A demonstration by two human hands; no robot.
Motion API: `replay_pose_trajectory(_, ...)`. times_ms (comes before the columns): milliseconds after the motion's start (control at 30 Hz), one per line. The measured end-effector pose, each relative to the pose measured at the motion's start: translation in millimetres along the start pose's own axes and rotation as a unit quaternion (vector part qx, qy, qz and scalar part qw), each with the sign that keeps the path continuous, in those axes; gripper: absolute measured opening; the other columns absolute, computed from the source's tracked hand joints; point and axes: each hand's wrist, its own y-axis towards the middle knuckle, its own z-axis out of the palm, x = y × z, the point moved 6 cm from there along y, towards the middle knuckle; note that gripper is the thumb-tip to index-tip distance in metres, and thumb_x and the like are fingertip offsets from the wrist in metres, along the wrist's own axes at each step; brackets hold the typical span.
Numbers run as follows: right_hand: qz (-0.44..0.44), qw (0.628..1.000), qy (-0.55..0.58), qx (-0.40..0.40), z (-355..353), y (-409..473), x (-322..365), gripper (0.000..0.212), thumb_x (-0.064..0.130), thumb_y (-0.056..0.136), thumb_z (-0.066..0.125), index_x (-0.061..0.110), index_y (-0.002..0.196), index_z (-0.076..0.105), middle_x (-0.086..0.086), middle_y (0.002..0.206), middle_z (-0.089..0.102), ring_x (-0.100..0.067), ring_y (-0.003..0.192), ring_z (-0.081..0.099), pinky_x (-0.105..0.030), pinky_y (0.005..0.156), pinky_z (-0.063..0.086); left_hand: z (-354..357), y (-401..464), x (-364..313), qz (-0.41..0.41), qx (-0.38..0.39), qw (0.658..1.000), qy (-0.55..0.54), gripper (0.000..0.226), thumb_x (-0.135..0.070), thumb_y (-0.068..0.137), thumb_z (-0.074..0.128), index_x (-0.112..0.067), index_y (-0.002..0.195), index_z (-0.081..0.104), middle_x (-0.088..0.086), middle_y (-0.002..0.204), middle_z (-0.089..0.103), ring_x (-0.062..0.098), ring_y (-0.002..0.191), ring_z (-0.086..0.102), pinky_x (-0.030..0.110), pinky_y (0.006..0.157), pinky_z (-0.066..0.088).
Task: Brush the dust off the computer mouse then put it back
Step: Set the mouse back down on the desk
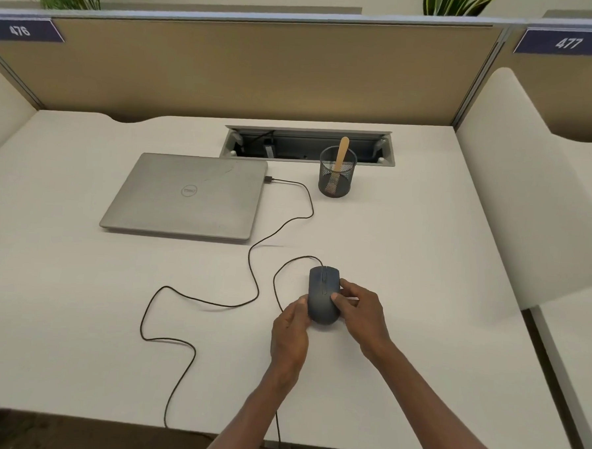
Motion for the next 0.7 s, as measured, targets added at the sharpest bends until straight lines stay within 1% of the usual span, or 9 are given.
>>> replay_pose_trajectory(67, -0.004, 1.000, -0.003, 0.006, 1, 1, 1, 0.031, 0.010, 0.097, 0.061, 0.015, 0.126, 0.071, -0.004, 0.097, 0.072, -0.028, 0.097, 0.070, -0.045, 0.094, 0.056, -1, 2, 2, -0.007, 0.002, 1.000, -0.001, 0.032, -0.028, 0.108, 0.045, -0.028, 0.110, 0.077, -0.009, 0.110, 0.078, 0.013, 0.113, 0.069, 0.035, 0.103, 0.052)
replay_pose_trajectory(133, -0.006, 1.000, -0.007, 0.011, 3, 2, 2, 0.029, 0.010, 0.097, 0.061, 0.013, 0.124, 0.072, -0.002, 0.094, 0.071, -0.027, 0.096, 0.069, -0.043, 0.093, 0.054, -3, 3, 2, -0.006, -0.004, 1.000, 0.009, 0.032, -0.030, 0.107, 0.045, -0.031, 0.107, 0.077, -0.010, 0.108, 0.078, 0.013, 0.113, 0.069, 0.034, 0.102, 0.051)
replay_pose_trajectory(267, -0.012, 1.000, -0.018, 0.008, 7, 4, 3, 0.023, 0.010, 0.097, 0.061, 0.011, 0.116, 0.074, -0.004, 0.089, 0.071, -0.028, 0.087, 0.067, -0.043, 0.087, 0.054, -5, 7, 2, 0.001, -0.013, 1.000, 0.019, 0.039, -0.035, 0.105, 0.046, -0.044, 0.084, 0.077, -0.016, 0.095, 0.077, 0.011, 0.100, 0.068, 0.033, 0.094, 0.050)
replay_pose_trajectory(367, -0.012, 1.000, -0.021, 0.004, 10, 5, 2, 0.020, 0.013, 0.097, 0.061, 0.012, 0.112, 0.074, -0.004, 0.088, 0.071, -0.025, 0.084, 0.065, -0.037, 0.080, 0.052, -6, 10, 3, -0.006, -0.010, 1.000, 0.015, 0.041, -0.038, 0.105, 0.045, -0.037, 0.075, 0.073, -0.007, 0.090, 0.070, 0.014, 0.091, 0.062, 0.032, 0.089, 0.047)
replay_pose_trajectory(467, -0.007, 1.000, -0.026, 0.007, 11, 8, 2, 0.021, 0.014, 0.098, 0.060, 0.011, 0.114, 0.073, -0.006, 0.093, 0.072, -0.026, 0.089, 0.067, -0.041, 0.085, 0.054, -6, 12, 2, -0.006, -0.008, 1.000, 0.019, 0.041, -0.040, 0.107, 0.044, -0.033, 0.075, 0.069, -0.007, 0.090, 0.070, 0.014, 0.091, 0.063, 0.032, 0.091, 0.046)
replay_pose_trajectory(500, -0.007, 0.999, -0.030, 0.009, 12, 9, 2, 0.020, 0.014, 0.098, 0.060, 0.010, 0.112, 0.073, -0.007, 0.092, 0.071, -0.025, 0.087, 0.067, -0.041, 0.084, 0.054, -6, 13, 2, -0.003, -0.006, 1.000, 0.021, 0.041, -0.041, 0.107, 0.043, -0.032, 0.076, 0.068, -0.008, 0.091, 0.070, 0.013, 0.092, 0.064, 0.032, 0.092, 0.046)
replay_pose_trajectory(567, -0.009, 0.999, -0.038, 0.014, 12, 10, 2, 0.014, 0.013, 0.097, 0.060, 0.009, 0.103, 0.072, -0.005, 0.083, 0.069, -0.021, 0.077, 0.060, -0.036, 0.075, 0.049, -6, 14, 3, 0.001, -0.008, 1.000, 0.025, 0.042, -0.040, 0.108, 0.042, -0.034, 0.079, 0.072, -0.011, 0.093, 0.075, 0.010, 0.097, 0.069, 0.031, 0.094, 0.048)
replay_pose_trajectory(600, -0.007, 0.999, -0.039, 0.015, 11, 10, 2, 0.011, 0.013, 0.096, 0.060, 0.010, 0.096, 0.071, -0.001, 0.077, 0.066, -0.019, 0.072, 0.057, -0.033, 0.072, 0.046, -7, 14, 3, 0.002, -0.011, 1.000, 0.027, 0.042, -0.039, 0.108, 0.042, -0.037, 0.081, 0.073, -0.011, 0.095, 0.076, 0.009, 0.100, 0.070, 0.031, 0.095, 0.049)
replay_pose_trajectory(700, -0.002, 0.999, -0.043, 0.019, 11, 14, 3, 0.020, 0.012, 0.096, 0.060, 0.019, 0.077, 0.063, 0.008, 0.067, 0.058, -0.015, 0.066, 0.050, -0.027, 0.066, 0.040, -6, 15, 2, 0.003, -0.010, 1.000, 0.027, 0.038, -0.037, 0.108, 0.041, -0.039, 0.087, 0.073, -0.011, 0.100, 0.077, 0.007, 0.104, 0.070, 0.031, 0.098, 0.050)
